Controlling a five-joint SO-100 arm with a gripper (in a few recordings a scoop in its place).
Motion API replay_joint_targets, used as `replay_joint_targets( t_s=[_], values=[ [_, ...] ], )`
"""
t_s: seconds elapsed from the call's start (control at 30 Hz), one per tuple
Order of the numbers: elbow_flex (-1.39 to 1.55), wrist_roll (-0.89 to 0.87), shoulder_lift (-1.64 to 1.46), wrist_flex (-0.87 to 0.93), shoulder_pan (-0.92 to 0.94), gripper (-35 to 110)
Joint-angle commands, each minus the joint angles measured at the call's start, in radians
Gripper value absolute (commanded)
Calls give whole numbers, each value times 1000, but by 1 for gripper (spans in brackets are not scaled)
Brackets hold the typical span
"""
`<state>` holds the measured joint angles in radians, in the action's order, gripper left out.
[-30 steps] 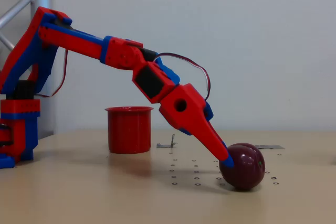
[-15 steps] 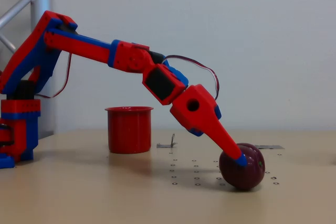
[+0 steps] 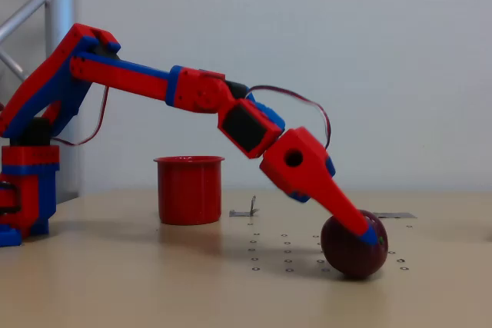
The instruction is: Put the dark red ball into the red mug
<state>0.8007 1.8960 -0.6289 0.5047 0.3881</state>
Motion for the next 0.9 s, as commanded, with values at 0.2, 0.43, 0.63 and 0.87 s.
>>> replay_joint_targets(
  t_s=[0.2, 0.43, 0.63, 0.87],
  values=[
    [-132, -71, -9, -8, -25, 48],
    [-146, -117, 9, -15, -31, 47],
    [-150, -117, 14, -9, -28, 44],
    [-156, -104, 26, -6, -18, 43]
  ],
)
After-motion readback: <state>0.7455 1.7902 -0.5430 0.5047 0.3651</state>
